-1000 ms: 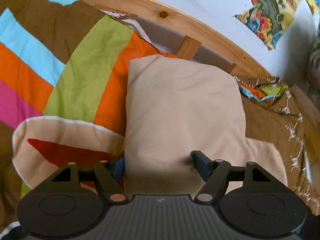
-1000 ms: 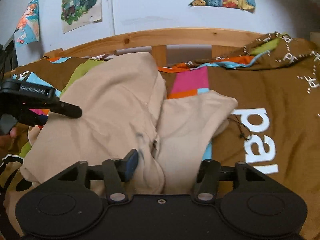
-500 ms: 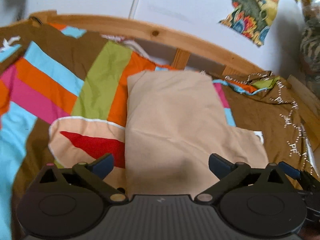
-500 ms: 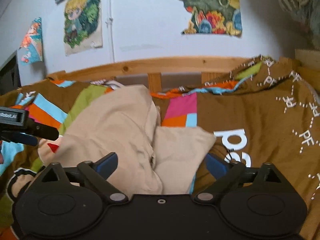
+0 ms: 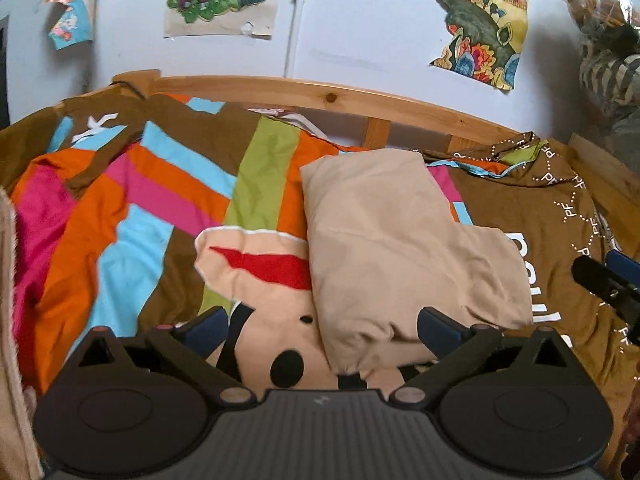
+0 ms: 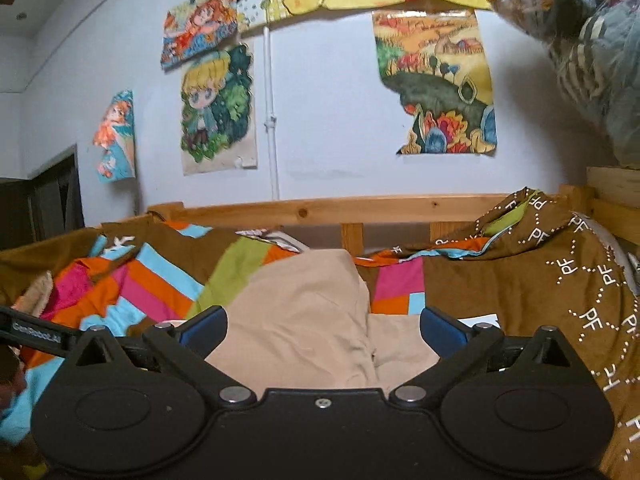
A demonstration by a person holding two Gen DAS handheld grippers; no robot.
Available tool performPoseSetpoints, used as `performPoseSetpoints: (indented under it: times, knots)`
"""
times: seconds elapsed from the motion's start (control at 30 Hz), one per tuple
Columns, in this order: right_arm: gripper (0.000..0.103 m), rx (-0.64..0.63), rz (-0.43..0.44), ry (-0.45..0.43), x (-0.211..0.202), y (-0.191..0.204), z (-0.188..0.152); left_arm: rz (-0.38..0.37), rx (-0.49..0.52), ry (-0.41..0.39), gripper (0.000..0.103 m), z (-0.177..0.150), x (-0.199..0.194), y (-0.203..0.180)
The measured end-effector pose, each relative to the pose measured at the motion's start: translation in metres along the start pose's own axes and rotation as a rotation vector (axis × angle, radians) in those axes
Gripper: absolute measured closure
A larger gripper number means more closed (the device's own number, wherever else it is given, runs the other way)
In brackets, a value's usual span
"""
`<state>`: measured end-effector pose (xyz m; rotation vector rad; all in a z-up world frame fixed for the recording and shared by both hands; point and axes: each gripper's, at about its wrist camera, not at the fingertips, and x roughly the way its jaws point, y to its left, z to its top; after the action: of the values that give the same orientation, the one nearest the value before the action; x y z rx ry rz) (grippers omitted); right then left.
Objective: Fold large clothes
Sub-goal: 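Open the right tool and lift both tools away from the bundle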
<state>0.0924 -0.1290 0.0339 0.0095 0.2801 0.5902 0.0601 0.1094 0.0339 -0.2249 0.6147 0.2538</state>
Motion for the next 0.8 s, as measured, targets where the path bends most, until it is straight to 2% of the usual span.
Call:
performPoseSetpoints:
  times: [0.1, 0.3, 0.47, 0.63, 0.8]
  knots:
    - [0.001, -0.018, -0.014, -0.017, -0.024, 0.007, -0.002, -0.002, -0.018, -0.020, 0.001, -0.011, -0.016, 0.003]
    - [0.001, -0.028, -0.047, -0.043, -0.066, 0.016, -0.012, 0.023, 0.103, -0.045, 0.001, -0.038, -0.042, -0.007]
    - [0.001, -0.003, -0.067, -0.018, -0.090, 0.026, -0.032, 0.016, 0.122, -0.086, 0.001, -0.057, -0.054, -0.015]
    - [0.001, -0.001, -0.051, 0.059, -0.089, 0.031, -0.054, 0.017, 0.070, -0.082, 0.001, -0.073, -0.052, -0.013]
    - [0.001, -0.009, -0.056, 0.074, -0.085, 0.029, -0.062, 0.026, 0.081, -0.082, 0.001, -0.080, -0.051, -0.012]
